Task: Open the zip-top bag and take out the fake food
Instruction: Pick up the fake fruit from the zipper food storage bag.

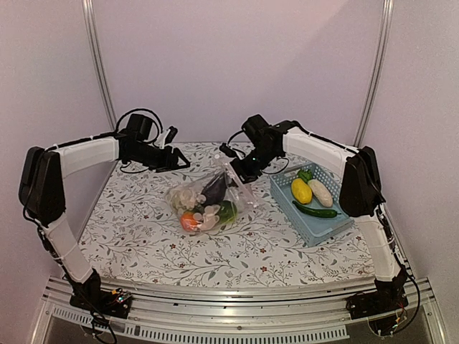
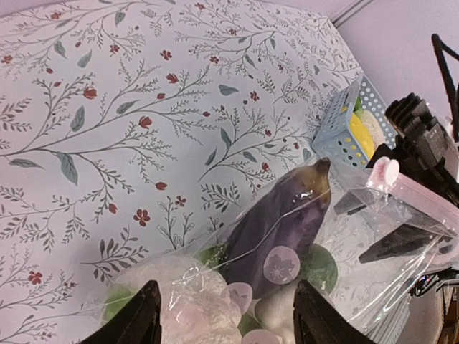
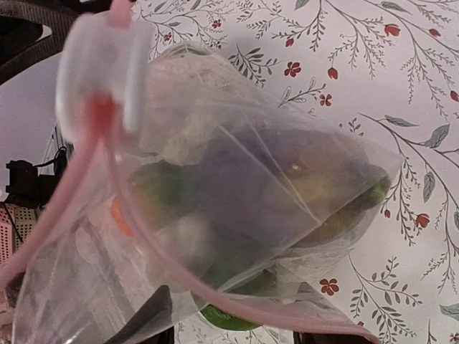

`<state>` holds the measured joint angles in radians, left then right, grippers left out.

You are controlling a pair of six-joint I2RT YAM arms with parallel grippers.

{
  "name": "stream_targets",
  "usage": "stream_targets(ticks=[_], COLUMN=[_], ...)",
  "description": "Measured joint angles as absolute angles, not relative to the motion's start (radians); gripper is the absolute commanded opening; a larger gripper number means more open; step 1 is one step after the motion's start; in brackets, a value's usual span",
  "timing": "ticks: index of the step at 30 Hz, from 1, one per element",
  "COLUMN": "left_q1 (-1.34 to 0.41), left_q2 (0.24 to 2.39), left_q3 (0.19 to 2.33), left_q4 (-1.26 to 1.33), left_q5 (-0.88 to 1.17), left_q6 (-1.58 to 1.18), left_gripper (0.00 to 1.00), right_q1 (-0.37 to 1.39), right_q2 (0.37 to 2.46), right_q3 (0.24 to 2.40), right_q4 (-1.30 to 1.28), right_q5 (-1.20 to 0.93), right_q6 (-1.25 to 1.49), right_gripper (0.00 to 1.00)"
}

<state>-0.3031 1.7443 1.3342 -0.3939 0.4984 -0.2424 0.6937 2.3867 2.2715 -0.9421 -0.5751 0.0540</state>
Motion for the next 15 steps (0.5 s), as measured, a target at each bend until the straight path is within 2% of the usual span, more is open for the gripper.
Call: stream_targets(ticks=[4, 8, 12, 15], left_q1=[-0.326, -0.401, -0.497, -0.531], left_q2=[1.768, 1.765, 1.678, 1.57], left_q3=[1.335, 1.341, 1.262, 1.154], left_q4=[-0.431, -0.513, -0.519, -0.508], left_q5=[0.492, 0.445, 0.421, 0.422], left_q6=[-0.235, -0.239, -0.267, -0.287], left_gripper=[0.46, 0.25, 0.32, 0.29], right_q1=[0.701, 0.712, 0.726, 0.738], right_q2=[2.386, 2.386, 2.386, 2.386], right_q3=[2.193, 2.09, 2.06, 2.061], right_q4=[-0.937, -0.945, -0.955, -0.951], right_q5=[-0.603, -0.608, -0.607, -0.607], right_q6=[0.006, -0.056, -0.079, -0.092], right_gripper=[0.66, 0.62, 0.55, 0.5])
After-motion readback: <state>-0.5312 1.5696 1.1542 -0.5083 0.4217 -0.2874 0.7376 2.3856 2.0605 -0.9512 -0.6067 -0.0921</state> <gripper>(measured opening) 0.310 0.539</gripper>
